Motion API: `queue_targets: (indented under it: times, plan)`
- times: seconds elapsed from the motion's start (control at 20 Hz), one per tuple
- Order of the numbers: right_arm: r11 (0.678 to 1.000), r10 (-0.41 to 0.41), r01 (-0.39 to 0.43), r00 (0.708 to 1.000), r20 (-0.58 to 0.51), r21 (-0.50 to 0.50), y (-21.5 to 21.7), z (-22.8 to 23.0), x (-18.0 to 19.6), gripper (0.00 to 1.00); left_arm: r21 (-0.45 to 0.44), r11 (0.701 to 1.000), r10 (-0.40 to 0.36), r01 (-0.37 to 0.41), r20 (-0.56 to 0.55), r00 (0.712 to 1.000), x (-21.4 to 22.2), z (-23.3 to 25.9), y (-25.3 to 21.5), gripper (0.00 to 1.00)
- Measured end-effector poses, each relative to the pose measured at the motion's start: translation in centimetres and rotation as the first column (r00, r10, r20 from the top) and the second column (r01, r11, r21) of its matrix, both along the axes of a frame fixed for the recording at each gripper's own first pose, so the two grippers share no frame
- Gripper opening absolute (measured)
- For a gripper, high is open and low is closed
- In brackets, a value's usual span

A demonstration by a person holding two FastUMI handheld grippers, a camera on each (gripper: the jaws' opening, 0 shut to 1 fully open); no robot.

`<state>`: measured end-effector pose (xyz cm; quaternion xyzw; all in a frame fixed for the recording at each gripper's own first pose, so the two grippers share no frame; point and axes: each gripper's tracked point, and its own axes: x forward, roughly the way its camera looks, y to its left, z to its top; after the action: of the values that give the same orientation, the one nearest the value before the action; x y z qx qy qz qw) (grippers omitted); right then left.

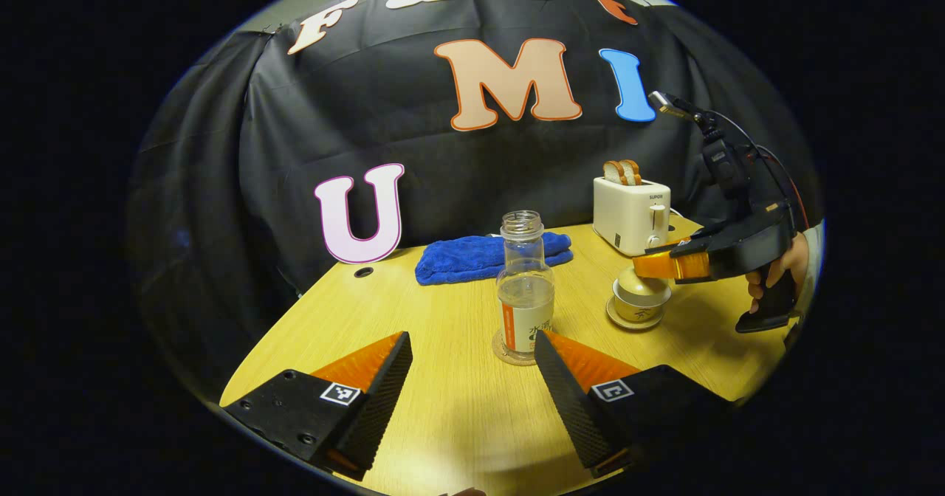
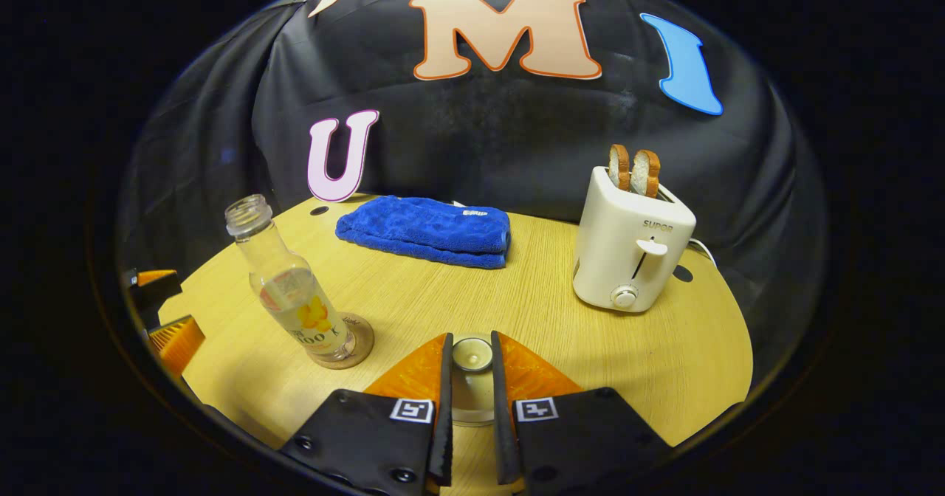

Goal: Open the teacup lid with one hand, grasp the water bottle and pour water into the teacup with the other hand; after pouring, place the water bottle on the coaster and then close the teacup lid.

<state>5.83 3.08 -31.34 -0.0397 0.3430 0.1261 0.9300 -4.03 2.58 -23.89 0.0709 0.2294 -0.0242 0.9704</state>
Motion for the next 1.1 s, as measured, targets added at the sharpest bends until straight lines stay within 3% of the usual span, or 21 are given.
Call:
queue_targets:
  times: [0.3, 0.5, 0.85, 0.95, 1.0, 1.1]
  plan:
    - [1.000, -0.012, 0.012, 1.000, -0.003, -0.008, 0.0, -1.2, -0.1, 0.29, 0.017, 1.000, 0.009, -0.009, 0.006, 1.000, -0.4, 0.9, 1.2, 0.97]
    - [0.999, -0.033, 0.033, 0.999, -0.010, -0.016, -0.4, -1.7, -0.1, 0.24, 0.007, 1.000, 0.022, -0.023, 0.018, 1.000, -0.4, 1.8, 1.8, 0.97]
    - [0.998, -0.054, 0.054, 0.999, -0.007, -0.012, -0.5, -1.6, -0.5, 0.32, -0.008, 1.000, 0.011, -0.010, 0.057, 0.998, 0.2, 3.6, 1.9, 0.96]
    - [0.997, -0.070, 0.070, 0.997, -0.010, 0.015, -0.4, -1.0, -0.6, 0.42, -0.014, 1.000, 0.002, -0.001, 0.068, 0.998, 0.5, 4.2, 1.7, 0.97]
    - [0.997, -0.080, 0.080, 0.997, 0.004, 0.021, -0.5, -0.4, -0.5, 0.60, -0.015, 1.000, -0.004, 0.005, 0.071, 0.997, 0.8, 4.4, 1.6, 0.97]
    - [0.995, -0.102, 0.102, 0.994, 0.038, 0.019, -1.2, 1.0, -0.4, 0.79, -0.022, 1.000, -0.017, 0.019, 0.085, 0.996, 1.3, 5.1, 1.1, 0.97]
